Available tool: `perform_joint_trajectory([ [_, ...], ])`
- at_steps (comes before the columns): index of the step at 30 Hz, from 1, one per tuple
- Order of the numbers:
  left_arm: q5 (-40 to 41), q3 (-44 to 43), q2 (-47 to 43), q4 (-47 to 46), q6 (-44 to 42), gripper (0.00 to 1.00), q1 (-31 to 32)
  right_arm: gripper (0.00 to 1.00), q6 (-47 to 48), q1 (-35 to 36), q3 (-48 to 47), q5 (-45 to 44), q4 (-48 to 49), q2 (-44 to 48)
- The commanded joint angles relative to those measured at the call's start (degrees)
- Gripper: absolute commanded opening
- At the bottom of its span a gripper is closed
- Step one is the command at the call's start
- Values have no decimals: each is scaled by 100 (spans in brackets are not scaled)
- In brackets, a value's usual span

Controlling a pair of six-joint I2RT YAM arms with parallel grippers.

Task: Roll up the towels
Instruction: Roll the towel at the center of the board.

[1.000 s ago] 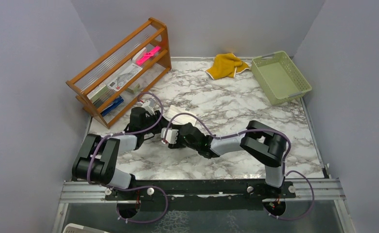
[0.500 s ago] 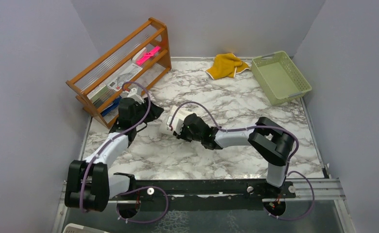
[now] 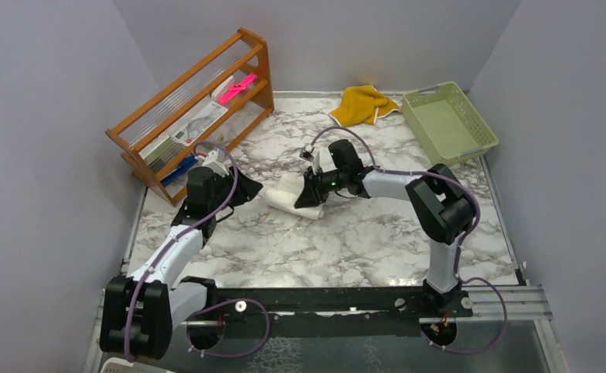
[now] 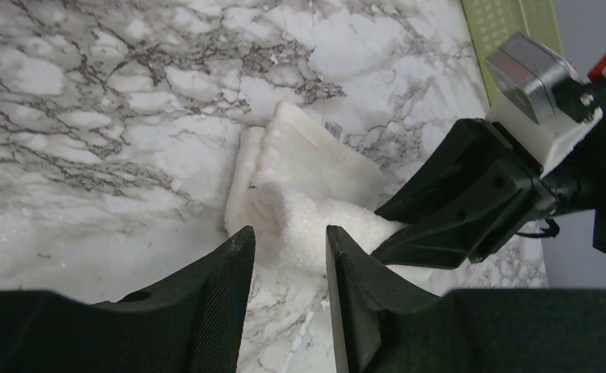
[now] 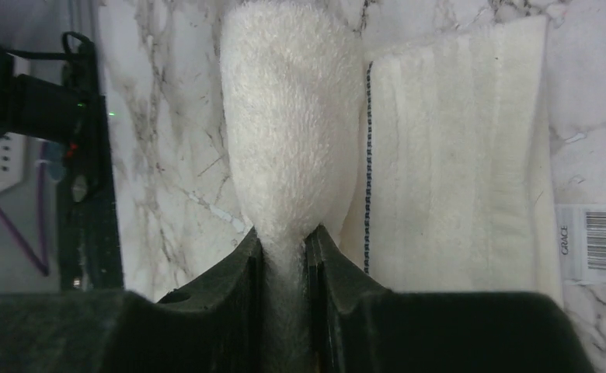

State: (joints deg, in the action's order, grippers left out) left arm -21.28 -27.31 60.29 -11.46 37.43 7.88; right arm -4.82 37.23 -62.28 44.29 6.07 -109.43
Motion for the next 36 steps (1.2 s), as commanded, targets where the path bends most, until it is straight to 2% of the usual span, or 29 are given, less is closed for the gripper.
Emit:
perform_joint_trajectory([
  [1,-358,169,44,-377,186,42,54,1,-1408,-180,-193,1712,53,-569],
  [10,-357,56,555,-873,288,41,518,1,-3158,-548,-281,2298,703,-1489],
  [16,-399,-143,1508,-1537,460,41,1088,1,-3656,-750,-100,2112,1168,-1714],
  [21,-356,-178,2242,-2103,577,40,1163,2,-3764,-814,-145,1981,1221,-1780],
  [25,-164,-271,2766,-2189,410,39,1163,9,-3428,-815,-199,1717,975,-1651],
  [29,86,-227,3198,-2221,279,37,1170,18,-2661,-814,-201,1079,529,-1164],
  [33,509,30,3627,-2487,201,37,1176,31,-1695,-681,-226,-95,28,-544],
  [36,525,112,3972,-2728,254,35,1201,33,-1090,-553,-182,-845,-20,-167],
])
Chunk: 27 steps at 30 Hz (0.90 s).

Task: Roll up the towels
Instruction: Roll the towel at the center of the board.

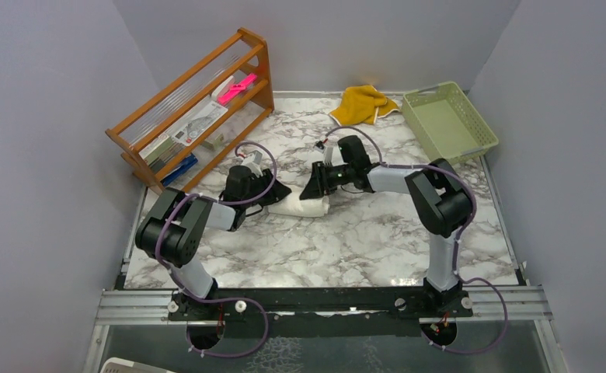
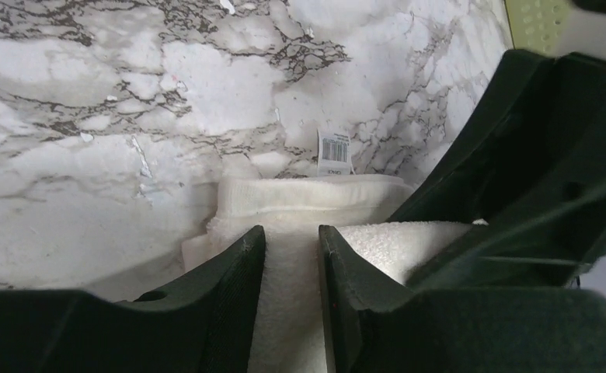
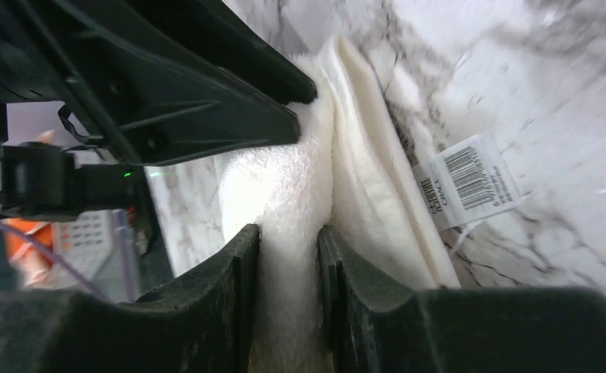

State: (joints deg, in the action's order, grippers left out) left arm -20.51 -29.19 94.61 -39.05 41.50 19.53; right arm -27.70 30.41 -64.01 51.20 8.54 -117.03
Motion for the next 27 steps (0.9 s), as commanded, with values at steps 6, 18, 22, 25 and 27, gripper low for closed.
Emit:
perform_joint_trajectory([
  [6,606,255,771,-80,-168,35,228,100,1994,180,498,-2755,723,1291],
  [18,697,233,824,-77,-175,35,350,100,1234,-129,2793,-3423,6250,2241],
  [22,687,264,678,-43,-202,34,355,100,3322,697,2727,-3683,5224,2640],
  [25,658,229,642,19,-238,34,350,100,5808,1861,2975,-4655,5330,2455],
  [27,618,165,694,32,-230,35,350,100,6954,2127,3178,-4512,5623,2177],
])
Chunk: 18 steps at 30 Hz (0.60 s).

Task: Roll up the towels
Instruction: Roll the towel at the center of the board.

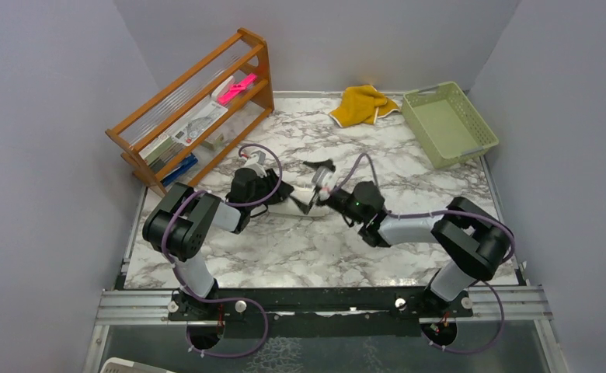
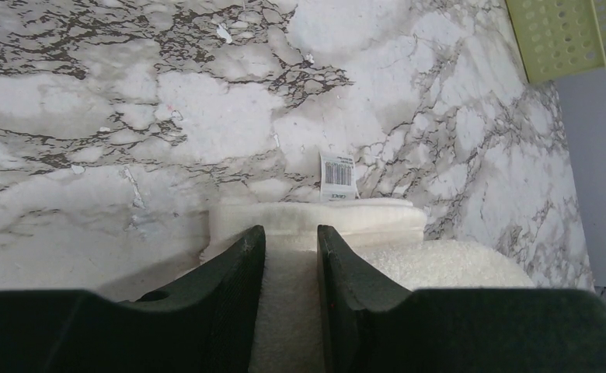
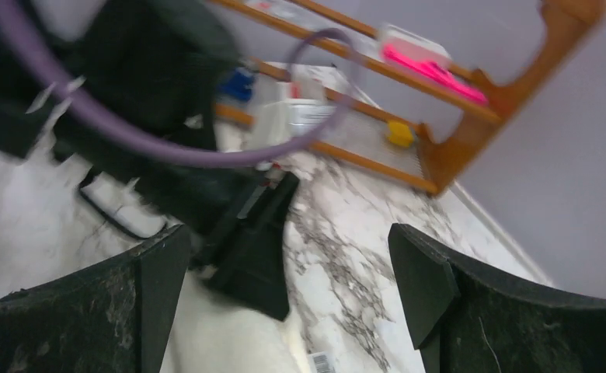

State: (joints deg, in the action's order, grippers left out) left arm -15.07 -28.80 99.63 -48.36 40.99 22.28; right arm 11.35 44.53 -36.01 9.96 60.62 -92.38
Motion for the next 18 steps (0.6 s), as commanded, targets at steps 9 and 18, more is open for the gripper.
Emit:
perform_joint_trajectory([
  [9,16,-10,308,971,-169,34,80,97,3677,802,-231,230,-2472,-241],
  [18,-12,-170,289,1075,-242,34,71,85,3763,802,-1190,711,-4486,-776],
])
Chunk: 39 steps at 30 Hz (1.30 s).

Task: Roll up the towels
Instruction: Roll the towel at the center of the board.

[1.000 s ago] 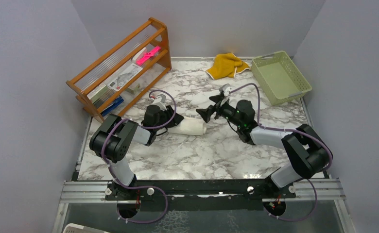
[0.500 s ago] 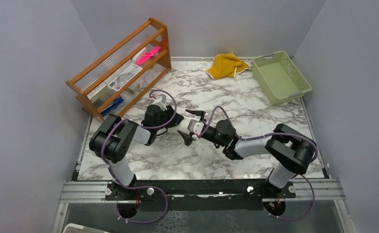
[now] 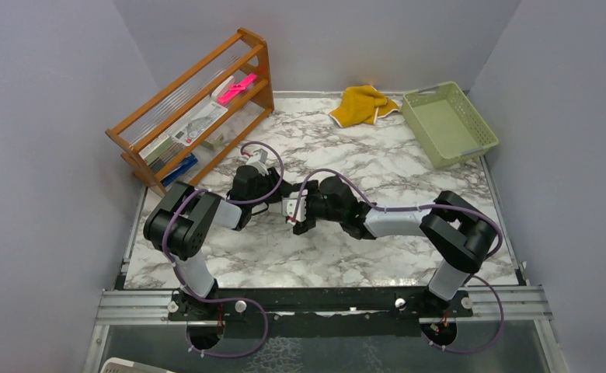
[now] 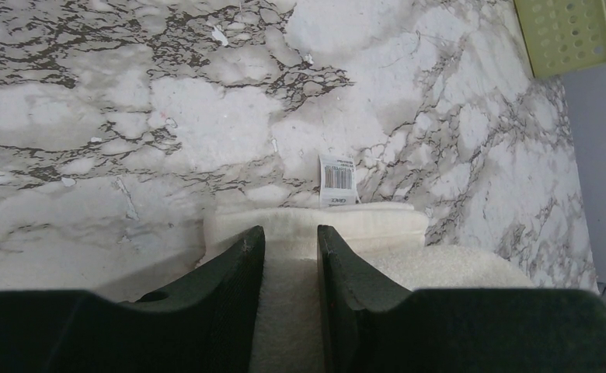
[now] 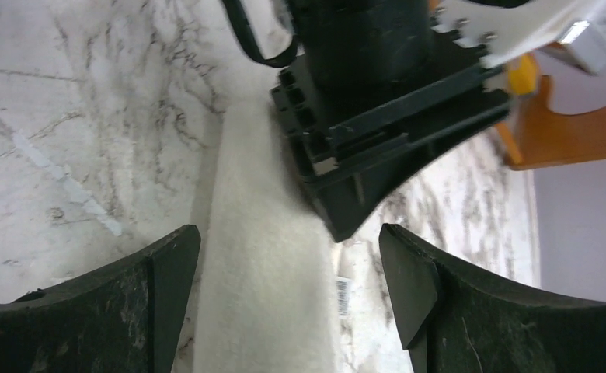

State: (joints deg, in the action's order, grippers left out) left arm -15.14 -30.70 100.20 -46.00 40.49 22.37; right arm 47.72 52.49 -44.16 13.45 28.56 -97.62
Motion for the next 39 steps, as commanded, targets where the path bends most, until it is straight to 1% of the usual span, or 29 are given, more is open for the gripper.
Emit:
perform_joint_trajectory([
  [1,-11,1,236,866,-203,34,59,84,136,6,-494,330,-1486,-314],
  [3,-16,-35,216,910,-226,34,60,76,124,3,-589,317,-1670,-388],
  [4,-8,-52,203,942,-234,34,62,74,108,4,-582,316,-1654,-387],
  [8,34,-92,127,1062,-293,34,55,73,-86,6,-413,198,-1306,-400],
  [11,78,-117,44,1167,-339,35,49,72,-165,7,-513,-24,-1421,-526],
  [12,99,-115,15,1191,-353,35,53,70,-162,3,-545,-88,-1474,-561],
  [13,114,-125,-11,1224,-369,34,49,65,-141,6,-580,-166,-1499,-608],
  [14,122,-133,-32,1251,-374,34,49,62,-119,5,-659,-299,-1599,-667],
  [16,129,-156,-80,1303,-388,34,43,48,-79,6,-857,-507,-1867,-815],
  [17,133,-173,-100,1327,-397,35,40,45,-85,7,-951,-636,-1988,-888],
  [20,165,-199,-226,1445,-441,34,12,43,-311,5,-1084,-929,-2112,-1031],
  [23,165,-261,-666,1735,-496,35,-159,40,-794,2,-1214,-962,-2317,-1042],
  [26,164,-321,-1486,2228,-488,38,-541,38,-1549,-2,-1284,-647,-2478,-870],
  [29,407,-514,-2507,3019,-594,42,-899,38,-2360,-76,-1380,-55,-2647,-678],
  [31,650,-690,-3095,3680,-781,44,-991,38,-2890,-231,-1541,431,-2820,-632],
  [33,793,-797,-3542,4075,-923,46,-1004,38,-3435,-463,-1761,944,-2964,-655],
  [36,664,-711,-4004,4298,-928,47,-1007,39,-4216,-894,-2134,1737,-3120,-853],
  [39,373,-332,-4190,4129,-692,47,-1007,39,-4757,-1267,-2538,2649,-3256,-1188],
])
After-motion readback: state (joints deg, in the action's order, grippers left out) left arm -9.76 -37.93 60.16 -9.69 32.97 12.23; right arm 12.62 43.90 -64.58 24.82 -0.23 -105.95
